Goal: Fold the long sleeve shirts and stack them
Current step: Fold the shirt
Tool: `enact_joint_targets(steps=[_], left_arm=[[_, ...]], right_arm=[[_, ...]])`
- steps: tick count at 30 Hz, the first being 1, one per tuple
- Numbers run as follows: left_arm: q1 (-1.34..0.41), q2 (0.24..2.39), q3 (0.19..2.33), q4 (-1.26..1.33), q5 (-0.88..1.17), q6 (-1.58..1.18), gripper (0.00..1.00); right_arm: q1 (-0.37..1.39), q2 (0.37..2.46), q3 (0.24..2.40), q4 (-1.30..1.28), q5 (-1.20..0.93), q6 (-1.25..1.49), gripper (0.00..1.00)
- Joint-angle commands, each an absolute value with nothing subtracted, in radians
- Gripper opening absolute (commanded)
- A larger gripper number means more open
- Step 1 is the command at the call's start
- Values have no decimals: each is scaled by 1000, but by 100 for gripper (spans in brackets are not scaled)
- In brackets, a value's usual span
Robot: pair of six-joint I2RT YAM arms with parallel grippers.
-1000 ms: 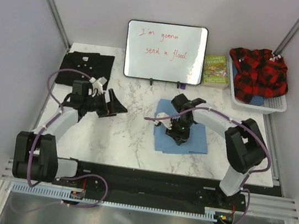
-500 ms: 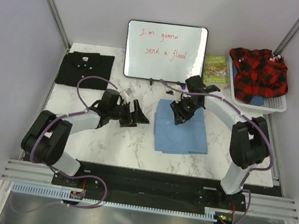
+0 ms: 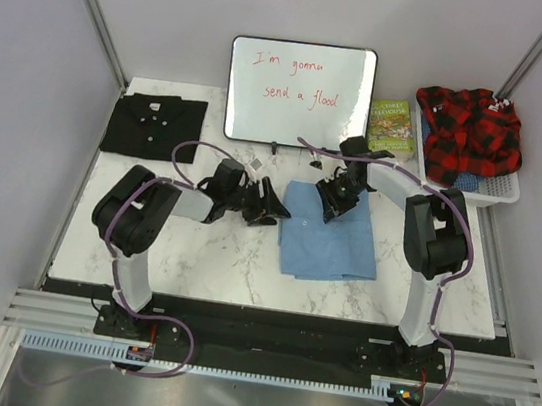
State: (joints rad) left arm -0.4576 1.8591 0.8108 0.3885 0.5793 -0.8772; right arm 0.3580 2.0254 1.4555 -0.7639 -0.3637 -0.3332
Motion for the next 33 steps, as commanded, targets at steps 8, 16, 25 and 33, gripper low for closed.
enact_joint_targets(steps=[8,16,25,33], left_arm=[[-537,1999,824,434,531,-963,63],[-529,1990,851,394,540,-928,35],[-419,1823,1067,-154,566,-573,2],[-383,1752,1584,-826,257,40,2]], right_arm=[[364,2063,1486,-759,-356,-333,37],[364,2059,1473,-758,-367,-331,37],[342,1967,1520,-758,-510,-224,45],[212,1864,1591,-756,-635,-109,49]])
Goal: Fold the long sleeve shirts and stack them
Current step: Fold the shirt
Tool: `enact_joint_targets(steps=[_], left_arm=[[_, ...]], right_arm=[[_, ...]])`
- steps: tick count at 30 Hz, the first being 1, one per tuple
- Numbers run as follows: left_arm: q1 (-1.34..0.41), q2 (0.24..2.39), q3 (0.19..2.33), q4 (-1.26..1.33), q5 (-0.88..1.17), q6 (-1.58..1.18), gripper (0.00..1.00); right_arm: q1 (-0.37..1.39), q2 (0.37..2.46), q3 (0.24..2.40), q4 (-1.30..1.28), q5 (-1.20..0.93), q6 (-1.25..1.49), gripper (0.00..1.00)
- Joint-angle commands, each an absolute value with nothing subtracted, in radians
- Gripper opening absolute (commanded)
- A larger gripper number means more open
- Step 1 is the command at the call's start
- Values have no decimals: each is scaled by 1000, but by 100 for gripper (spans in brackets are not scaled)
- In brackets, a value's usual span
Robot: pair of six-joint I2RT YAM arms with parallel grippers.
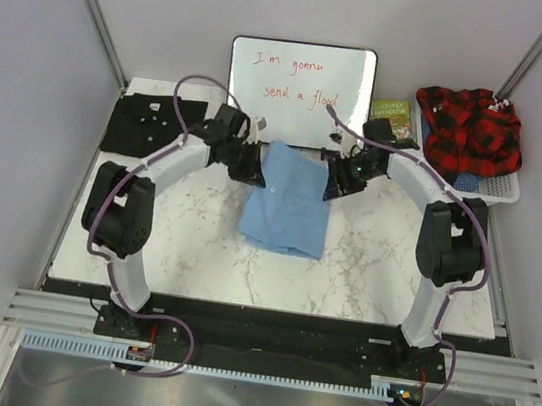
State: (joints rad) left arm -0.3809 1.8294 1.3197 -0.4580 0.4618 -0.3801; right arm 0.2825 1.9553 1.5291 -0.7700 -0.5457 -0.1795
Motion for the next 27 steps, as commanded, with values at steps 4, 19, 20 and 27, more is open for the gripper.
enact_joint_targets(steps=[4,19,20,27], left_arm=[[-419,1825,2017,-1050,14,277,2],[-888,1971,1527,-957,-483,499,2],[-909,1994,1519,-959,-435,438,2],[-1069,2061,1590,-1009,-244,261,2]], right_arm=[[135,1815,1583,-765,-646,-120,50],[-26,1784,1513,-814,-706,-181,49],[-31,1784,1511,-822,-704,-189,49],[-49,1786,1493,-864,-707,-233,50]])
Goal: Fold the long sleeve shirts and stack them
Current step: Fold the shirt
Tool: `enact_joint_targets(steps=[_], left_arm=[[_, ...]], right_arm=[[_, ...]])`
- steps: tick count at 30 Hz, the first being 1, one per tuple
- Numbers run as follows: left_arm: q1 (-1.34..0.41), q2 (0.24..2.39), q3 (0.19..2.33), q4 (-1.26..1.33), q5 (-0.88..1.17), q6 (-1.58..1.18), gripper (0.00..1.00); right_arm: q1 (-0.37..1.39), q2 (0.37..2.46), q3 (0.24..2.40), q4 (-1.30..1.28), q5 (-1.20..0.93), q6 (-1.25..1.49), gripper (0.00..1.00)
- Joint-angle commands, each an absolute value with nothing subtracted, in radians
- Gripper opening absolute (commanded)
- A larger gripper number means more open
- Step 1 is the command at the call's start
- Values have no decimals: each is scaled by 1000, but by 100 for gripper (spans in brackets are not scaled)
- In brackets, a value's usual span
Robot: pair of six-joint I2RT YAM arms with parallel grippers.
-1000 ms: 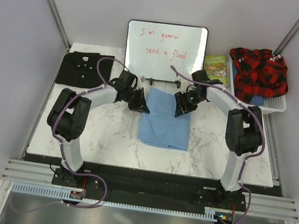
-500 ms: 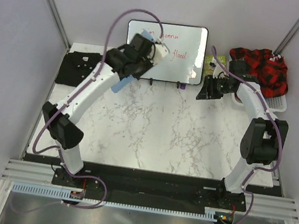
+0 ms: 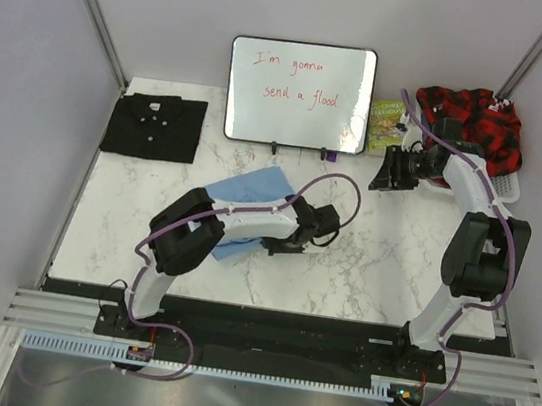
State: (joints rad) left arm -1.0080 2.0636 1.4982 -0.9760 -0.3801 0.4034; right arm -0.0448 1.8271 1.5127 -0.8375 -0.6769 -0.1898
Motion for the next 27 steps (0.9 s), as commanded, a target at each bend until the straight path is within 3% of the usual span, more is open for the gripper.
enact_joint_targets(steps=[1,2,7,8,9,12,16,19,22,27], left_arm=[[-1080,2072,1615,-1023,-220,243,2],[-1081,2083,1644,-1047,-175,197,2],[-1063,2065,1848,-1089,50,117,48],[-1057,2050,1879,-1095,136,101,51],[-1054,2027,1934,-1100,174,101,63],[-1039,1945,1996,-1111,265,121,75],[-881,1919,1962,-1120,294,150,74],[-702,1944,1918,-1112,365,187,67],[-591,1944,1859,-1072,351,241,66],[-454,1957,1784,-997,376,245,66]], right_arm=[[-48,1781,1488,-861,-707,-232,50],[-49,1781,1479,-861,-709,-230,50],[-55,1760,1457,-865,-681,-210,57],[-58,1755,1447,-868,-678,-206,59],[-63,1743,1437,-868,-675,-183,60],[-89,1715,1384,-876,-686,-146,69],[-103,1666,1264,-885,-733,-40,74],[-92,1670,1113,-873,-824,-2,70],[-54,1677,1030,-807,-867,50,67],[105,1782,1046,-732,-868,110,63]])
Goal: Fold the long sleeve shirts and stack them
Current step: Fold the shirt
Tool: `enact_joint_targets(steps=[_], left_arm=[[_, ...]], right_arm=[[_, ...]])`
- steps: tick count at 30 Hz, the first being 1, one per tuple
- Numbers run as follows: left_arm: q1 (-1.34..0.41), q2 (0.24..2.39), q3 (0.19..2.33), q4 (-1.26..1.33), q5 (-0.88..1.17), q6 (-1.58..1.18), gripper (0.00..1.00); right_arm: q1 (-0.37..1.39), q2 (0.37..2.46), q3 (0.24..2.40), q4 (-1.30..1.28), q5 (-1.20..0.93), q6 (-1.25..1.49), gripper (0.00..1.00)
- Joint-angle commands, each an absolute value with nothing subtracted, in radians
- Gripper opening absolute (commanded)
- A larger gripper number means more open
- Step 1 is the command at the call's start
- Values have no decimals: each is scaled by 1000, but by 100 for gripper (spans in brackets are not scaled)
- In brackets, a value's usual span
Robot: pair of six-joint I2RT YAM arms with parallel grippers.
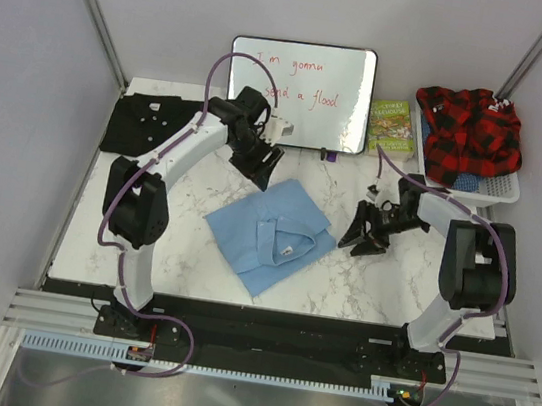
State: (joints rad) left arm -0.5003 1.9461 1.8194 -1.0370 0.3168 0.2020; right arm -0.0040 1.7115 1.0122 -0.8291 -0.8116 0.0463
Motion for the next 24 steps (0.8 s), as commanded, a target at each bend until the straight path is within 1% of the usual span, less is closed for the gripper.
enact_joint_targets(steps=[1,3,5,6,8,11,12,14,15,16,18,19,20,21,23,24], left_arm=[[-434,1959,1779,-997,403,226,65],[-381,1956,1761,-994,442,209,65],[-354,1934,1734,-989,468,193,65],[-335,1924,1723,-989,475,193,65],[-319,1881,1683,-979,486,195,66],[-299,1842,1622,-953,473,206,66],[-292,1838,1608,-943,479,215,66],[-287,1826,1562,-928,503,235,62],[-288,1818,1542,-919,524,250,60],[-290,1810,1523,-896,576,267,59],[-299,1798,1467,-878,627,287,57],[-307,1796,1451,-868,624,316,55],[-316,1798,1410,-852,605,321,53],[-330,1804,1388,-838,588,327,52],[-339,1813,1335,-783,542,331,48],[-348,1834,1322,-767,507,334,47]], right_arm=[[123,1804,1074,-729,-870,112,61],[161,1865,1103,-709,-842,126,56],[170,1899,1134,-686,-818,149,55],[172,1929,1144,-674,-787,165,50],[173,1959,1186,-664,-785,181,48],[192,2006,1249,-652,-729,199,36],[199,2028,1268,-653,-701,193,28],[202,2055,1362,-653,-619,137,19],[213,2092,1406,-649,-597,106,12],[230,2111,1516,-649,-569,12,10],[288,2167,1633,-673,-490,-95,9],[305,2180,1729,-683,-476,-142,10],[319,2186,1762,-689,-460,-172,13],[328,2186,1788,-698,-468,-163,19],[322,2159,1830,-727,-479,-147,27],[312,2140,1813,-744,-468,-146,36]])
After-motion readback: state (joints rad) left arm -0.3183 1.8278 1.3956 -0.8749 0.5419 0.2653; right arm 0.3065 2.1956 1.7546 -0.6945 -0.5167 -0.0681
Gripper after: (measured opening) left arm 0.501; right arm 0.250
